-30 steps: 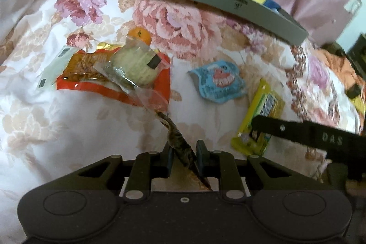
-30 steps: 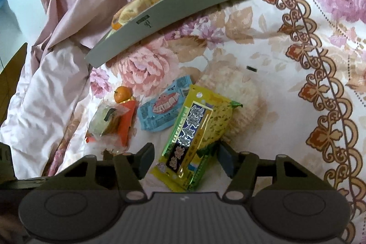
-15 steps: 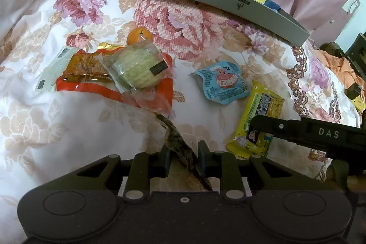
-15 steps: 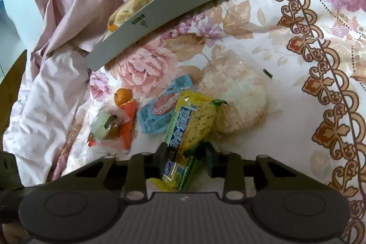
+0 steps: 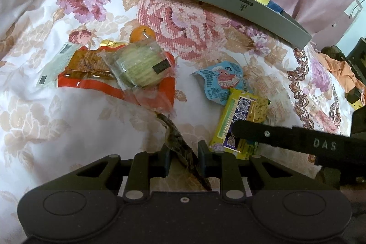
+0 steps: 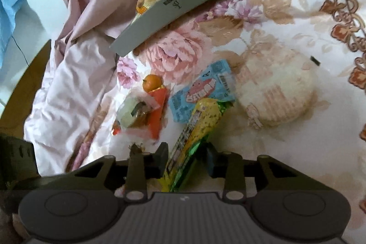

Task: Organize snacks
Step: 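Grasp the dark stick snack with the left gripper while the right grasps the yellow-green bar, then carry the dark stick snack and yellow-green bar over the grey tray, then lower both snacks into the tray and open both grippers, then withdraw both grippers from the tray toward the remaining snacks, then move left gripper to the green wrapped cake while right moves to the round rice cake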

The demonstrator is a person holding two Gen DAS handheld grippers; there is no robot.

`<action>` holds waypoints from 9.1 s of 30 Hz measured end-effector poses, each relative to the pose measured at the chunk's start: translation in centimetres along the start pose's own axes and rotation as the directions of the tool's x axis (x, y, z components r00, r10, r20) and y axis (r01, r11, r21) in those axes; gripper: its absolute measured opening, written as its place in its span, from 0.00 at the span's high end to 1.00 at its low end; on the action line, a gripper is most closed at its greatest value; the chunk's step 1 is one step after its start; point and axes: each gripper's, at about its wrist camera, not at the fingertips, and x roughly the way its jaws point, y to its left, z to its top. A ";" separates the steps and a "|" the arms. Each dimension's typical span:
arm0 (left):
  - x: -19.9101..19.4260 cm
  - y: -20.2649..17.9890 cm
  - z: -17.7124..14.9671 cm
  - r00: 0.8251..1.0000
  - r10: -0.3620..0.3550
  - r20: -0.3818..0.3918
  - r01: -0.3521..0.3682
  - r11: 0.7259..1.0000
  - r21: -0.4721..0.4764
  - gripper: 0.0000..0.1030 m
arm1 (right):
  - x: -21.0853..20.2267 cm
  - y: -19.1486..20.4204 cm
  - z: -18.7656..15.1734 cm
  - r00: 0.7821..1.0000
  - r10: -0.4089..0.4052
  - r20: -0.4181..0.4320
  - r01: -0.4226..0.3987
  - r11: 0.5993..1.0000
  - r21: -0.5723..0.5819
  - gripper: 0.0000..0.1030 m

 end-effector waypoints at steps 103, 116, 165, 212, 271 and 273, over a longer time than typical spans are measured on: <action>6.6 -12.8 20.4 0.931 -0.007 0.364 -0.015 0.998 0.057 0.86 | -4.5 -4.5 15.3 0.830 -0.058 0.554 0.053 0.998 0.026 0.85; 6.0 -12.9 20.2 0.927 0.032 0.374 -0.054 0.997 0.048 0.49 | -5.0 -3.2 14.8 0.793 -0.152 0.590 0.200 0.980 -0.017 0.48; -8.8 -1.6 2.7 0.815 0.220 0.535 -0.243 0.970 -0.029 0.01 | -6.6 8.4 1.3 0.809 -0.112 0.578 0.438 0.771 -0.463 0.00; -2.4 -0.6 -1.5 0.937 0.194 0.289 -0.223 0.972 0.071 0.01 | -1.9 6.3 -2.7 0.838 -0.484 0.253 0.546 0.728 -0.415 0.00; 0.7 -0.6 -0.8 0.961 0.155 0.227 -0.197 0.965 0.174 0.24 | 2.2 5.8 -1.0 0.923 -0.369 0.108 0.348 0.683 -0.642 0.01; 0.7 -0.7 -0.8 0.961 0.158 0.229 -0.201 0.964 0.176 0.25 | 2.4 6.2 -1.7 0.914 -0.386 0.123 0.359 0.631 -0.688 0.01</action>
